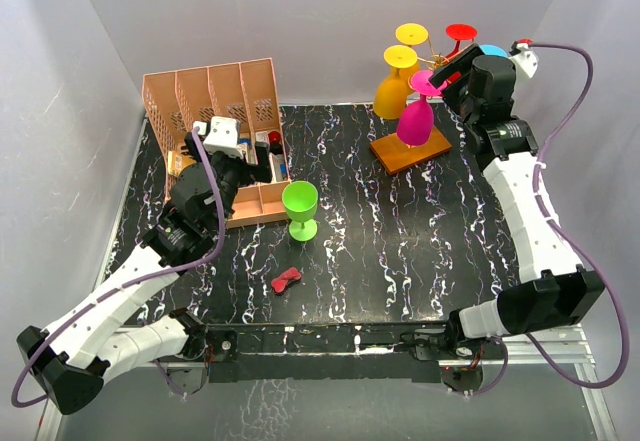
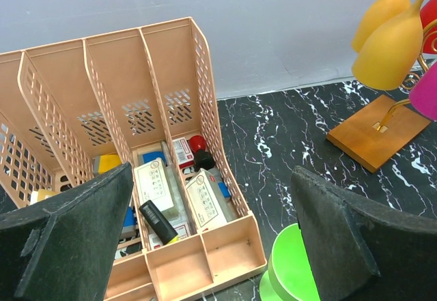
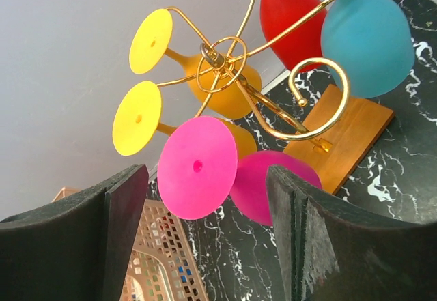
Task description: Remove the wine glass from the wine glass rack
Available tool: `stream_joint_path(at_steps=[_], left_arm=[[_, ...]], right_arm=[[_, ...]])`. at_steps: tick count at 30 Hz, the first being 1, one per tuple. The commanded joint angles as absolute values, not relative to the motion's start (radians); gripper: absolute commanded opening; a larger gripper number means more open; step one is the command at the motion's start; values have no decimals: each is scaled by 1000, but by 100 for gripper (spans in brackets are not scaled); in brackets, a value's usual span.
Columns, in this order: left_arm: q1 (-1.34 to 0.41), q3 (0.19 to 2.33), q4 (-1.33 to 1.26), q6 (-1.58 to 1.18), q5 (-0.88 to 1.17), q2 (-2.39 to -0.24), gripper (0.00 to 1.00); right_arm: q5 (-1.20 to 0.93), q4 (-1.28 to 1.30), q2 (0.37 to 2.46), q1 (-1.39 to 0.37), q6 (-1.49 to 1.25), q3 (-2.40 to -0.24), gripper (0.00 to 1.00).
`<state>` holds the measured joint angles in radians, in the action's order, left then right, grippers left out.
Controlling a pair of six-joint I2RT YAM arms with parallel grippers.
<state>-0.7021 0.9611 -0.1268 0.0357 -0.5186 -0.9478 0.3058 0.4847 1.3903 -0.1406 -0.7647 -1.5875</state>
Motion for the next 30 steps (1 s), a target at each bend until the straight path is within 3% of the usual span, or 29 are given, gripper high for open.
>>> stream_joint_path(at_steps=[1,12,30], left_arm=[[-695,966,-149,25,-512,-947,97],[-695,969,-144,21,-505,-959,97],[-693,977,-135,10,-495,-958,97]], right_arm=[[273,408,1401,-129,-822,-1584,74],[298,408,1428,-113,-926,-1557,72],[198,362,1446,-98,-901,-1525,58]])
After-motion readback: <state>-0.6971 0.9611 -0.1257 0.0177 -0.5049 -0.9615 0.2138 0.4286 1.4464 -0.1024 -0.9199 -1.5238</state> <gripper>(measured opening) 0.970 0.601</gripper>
